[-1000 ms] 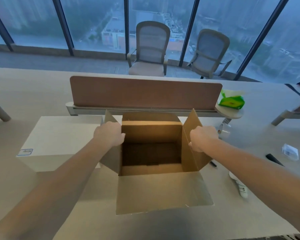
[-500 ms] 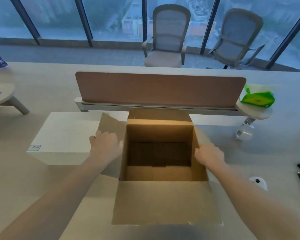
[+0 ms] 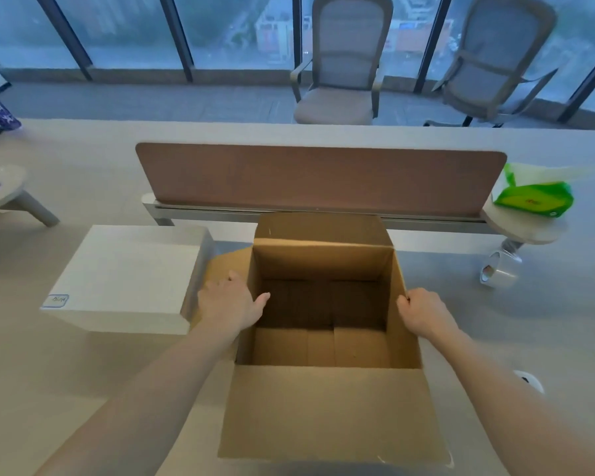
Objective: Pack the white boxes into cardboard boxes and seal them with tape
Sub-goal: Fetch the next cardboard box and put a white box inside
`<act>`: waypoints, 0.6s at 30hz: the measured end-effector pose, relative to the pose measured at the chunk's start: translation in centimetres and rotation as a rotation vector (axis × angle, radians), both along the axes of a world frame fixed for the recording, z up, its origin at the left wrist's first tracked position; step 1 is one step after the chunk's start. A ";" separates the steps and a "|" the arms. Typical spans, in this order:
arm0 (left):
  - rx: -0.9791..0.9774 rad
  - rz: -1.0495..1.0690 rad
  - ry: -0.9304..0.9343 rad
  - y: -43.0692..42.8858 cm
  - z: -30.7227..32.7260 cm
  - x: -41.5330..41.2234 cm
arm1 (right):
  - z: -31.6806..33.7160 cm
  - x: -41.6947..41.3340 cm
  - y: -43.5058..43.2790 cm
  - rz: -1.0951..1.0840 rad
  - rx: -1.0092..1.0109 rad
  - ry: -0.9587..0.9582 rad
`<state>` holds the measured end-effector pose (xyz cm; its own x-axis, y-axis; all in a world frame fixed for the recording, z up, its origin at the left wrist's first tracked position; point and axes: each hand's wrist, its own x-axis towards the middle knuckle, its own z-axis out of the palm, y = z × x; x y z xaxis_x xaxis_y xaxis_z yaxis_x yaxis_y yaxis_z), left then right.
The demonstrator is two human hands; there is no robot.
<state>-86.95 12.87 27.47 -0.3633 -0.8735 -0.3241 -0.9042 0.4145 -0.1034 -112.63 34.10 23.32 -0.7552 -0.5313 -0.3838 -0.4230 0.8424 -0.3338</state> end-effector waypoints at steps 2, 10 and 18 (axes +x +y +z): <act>0.061 0.061 0.052 -0.4 -1.2 -0.6 | -0.1 -0.2 0.1 0.004 -0.022 -0.016; 0.238 0.112 0.312 -3.5 -4.9 -1.0 | -0.5 0.0 -0.4 -0.006 -0.125 -0.127; 0.281 0.120 0.361 -3.3 -4.6 -1.2 | -0.5 0.1 -0.3 -0.030 -0.182 -0.173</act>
<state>-88.18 9.54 22.83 -0.3982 -0.8127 -0.4254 -0.9049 0.2719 0.3275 -112.57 33.79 22.85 -0.7031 -0.5820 -0.4085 -0.3225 0.7730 -0.5463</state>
